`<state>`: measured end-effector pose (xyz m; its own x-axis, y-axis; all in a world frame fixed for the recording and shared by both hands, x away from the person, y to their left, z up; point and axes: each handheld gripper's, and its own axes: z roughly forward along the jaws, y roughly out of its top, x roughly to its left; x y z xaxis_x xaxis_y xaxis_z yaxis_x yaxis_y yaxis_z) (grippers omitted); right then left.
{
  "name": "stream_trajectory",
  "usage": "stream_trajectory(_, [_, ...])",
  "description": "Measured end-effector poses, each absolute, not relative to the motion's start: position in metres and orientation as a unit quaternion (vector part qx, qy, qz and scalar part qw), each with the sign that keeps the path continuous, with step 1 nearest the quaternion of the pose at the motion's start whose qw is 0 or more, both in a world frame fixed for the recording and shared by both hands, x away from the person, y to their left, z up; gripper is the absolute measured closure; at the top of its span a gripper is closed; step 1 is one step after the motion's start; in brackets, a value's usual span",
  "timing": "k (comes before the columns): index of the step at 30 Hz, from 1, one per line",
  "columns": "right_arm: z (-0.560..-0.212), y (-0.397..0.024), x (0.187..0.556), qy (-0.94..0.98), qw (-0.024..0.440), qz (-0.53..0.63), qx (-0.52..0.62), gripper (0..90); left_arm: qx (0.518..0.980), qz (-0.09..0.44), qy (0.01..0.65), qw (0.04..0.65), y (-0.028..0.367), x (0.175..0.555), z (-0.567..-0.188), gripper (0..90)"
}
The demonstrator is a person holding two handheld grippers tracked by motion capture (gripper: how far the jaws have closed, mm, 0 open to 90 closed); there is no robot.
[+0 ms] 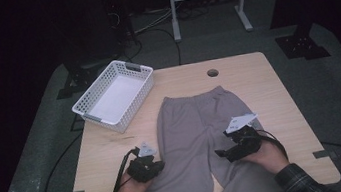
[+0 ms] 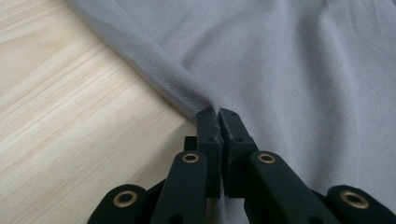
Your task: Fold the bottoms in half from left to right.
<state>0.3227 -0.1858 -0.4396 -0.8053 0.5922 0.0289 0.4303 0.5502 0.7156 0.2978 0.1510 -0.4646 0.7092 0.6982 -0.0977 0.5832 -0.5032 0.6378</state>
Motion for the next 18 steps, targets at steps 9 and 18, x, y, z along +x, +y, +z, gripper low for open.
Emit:
stream_trajectory(9, [-0.429, -0.171, 0.339, 0.870, 0.107, 0.382, 0.293, 20.5, 0.869, 0.082, 0.352, 0.338, 0.132, 0.298, -0.465, 87.6])
stream_trajectory(18, [-0.421, -0.154, 0.352, 0.868, 0.106, 0.391, 0.289, 20.5, 0.876, 0.080, 0.335, 0.337, 0.117, 0.301, -0.465, 87.6])
